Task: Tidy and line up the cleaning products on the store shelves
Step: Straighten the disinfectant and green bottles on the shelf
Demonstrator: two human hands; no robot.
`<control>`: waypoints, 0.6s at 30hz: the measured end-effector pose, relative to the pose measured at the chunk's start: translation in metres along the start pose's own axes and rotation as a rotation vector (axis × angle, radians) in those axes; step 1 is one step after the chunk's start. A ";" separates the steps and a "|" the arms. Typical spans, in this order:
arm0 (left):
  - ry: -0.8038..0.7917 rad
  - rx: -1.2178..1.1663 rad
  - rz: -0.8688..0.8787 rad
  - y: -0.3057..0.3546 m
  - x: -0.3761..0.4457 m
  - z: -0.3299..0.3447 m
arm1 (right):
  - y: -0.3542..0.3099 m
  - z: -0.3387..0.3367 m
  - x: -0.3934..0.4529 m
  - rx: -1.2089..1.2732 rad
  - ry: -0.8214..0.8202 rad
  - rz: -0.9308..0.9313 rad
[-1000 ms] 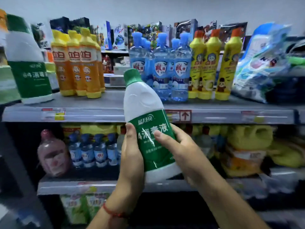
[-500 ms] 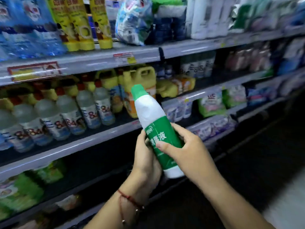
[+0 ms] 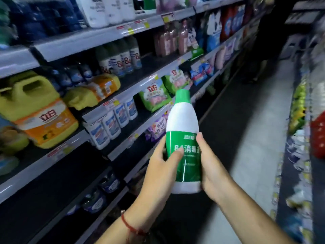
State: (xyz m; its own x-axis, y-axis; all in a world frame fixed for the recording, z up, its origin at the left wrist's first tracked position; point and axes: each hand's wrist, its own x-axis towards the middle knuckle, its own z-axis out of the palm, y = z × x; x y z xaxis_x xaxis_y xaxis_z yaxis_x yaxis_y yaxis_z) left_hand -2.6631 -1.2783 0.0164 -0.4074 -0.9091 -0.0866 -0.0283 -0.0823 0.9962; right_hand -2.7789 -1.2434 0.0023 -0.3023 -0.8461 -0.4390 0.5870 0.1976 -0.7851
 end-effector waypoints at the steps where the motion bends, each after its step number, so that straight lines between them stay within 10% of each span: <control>1: -0.034 0.092 0.075 -0.003 0.006 0.007 | -0.001 -0.005 0.009 0.107 0.013 0.020; 7: -0.228 0.774 0.400 -0.003 0.055 0.037 | -0.013 -0.022 0.067 0.487 0.067 -0.058; 18: -0.457 0.513 0.332 0.012 0.232 0.047 | -0.115 -0.040 0.183 0.187 0.159 -0.130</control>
State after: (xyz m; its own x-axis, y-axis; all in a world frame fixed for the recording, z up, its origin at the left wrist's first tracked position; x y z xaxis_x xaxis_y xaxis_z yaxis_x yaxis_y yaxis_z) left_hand -2.8008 -1.4710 0.0085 -0.8028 -0.5843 0.1189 -0.2134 0.4677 0.8577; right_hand -2.9317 -1.4008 -0.0048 -0.4895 -0.7673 -0.4144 0.6594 -0.0147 -0.7516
